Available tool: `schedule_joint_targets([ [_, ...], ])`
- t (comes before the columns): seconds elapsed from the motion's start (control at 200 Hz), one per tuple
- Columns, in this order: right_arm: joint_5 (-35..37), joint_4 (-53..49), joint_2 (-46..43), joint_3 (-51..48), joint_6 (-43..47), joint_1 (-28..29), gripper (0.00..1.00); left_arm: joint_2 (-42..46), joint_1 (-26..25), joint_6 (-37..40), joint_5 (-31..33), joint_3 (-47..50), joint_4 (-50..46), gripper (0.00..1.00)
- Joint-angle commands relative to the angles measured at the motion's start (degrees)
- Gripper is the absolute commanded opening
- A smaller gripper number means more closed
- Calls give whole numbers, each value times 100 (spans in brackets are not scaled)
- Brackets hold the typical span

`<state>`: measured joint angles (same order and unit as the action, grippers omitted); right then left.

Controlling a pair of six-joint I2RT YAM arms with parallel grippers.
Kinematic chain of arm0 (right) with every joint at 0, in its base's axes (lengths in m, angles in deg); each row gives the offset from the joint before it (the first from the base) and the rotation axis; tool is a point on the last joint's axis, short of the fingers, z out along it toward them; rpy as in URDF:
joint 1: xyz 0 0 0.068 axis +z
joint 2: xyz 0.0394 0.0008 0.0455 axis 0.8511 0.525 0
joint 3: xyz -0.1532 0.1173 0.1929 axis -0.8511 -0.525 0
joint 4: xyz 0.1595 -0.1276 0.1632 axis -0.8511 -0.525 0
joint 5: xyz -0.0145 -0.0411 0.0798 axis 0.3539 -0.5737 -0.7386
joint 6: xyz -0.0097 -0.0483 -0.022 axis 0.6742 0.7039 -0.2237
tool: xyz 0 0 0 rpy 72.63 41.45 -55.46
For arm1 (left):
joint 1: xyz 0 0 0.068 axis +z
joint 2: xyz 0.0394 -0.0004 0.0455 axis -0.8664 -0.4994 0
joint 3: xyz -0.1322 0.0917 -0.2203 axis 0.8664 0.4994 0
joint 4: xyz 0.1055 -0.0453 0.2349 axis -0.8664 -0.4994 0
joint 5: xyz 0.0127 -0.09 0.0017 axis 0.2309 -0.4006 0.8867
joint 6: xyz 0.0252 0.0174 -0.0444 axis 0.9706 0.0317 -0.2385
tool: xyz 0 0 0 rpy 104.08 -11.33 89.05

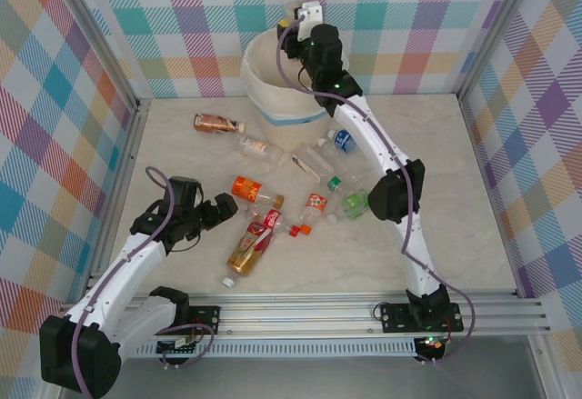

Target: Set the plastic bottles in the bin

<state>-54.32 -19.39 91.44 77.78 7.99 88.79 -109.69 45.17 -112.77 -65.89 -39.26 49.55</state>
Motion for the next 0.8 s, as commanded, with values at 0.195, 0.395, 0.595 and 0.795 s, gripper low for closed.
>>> schedule_joint_targets([
  [0.195,656,-1185,172,367,158,-128,59,615,-668,47,272,360,-223,100],
  [0.395,681,-1484,73,367,92,-137,71,408,-1214,46,311,438,-140,100],
  [0.595,433,-1942,-224,349,-52,-137,80,188,-1390,43,158,487,147,100],
  [0.795,-360,-2545,-898,-100,-372,-122,89,244,-1422,87,66,529,109,100],
])
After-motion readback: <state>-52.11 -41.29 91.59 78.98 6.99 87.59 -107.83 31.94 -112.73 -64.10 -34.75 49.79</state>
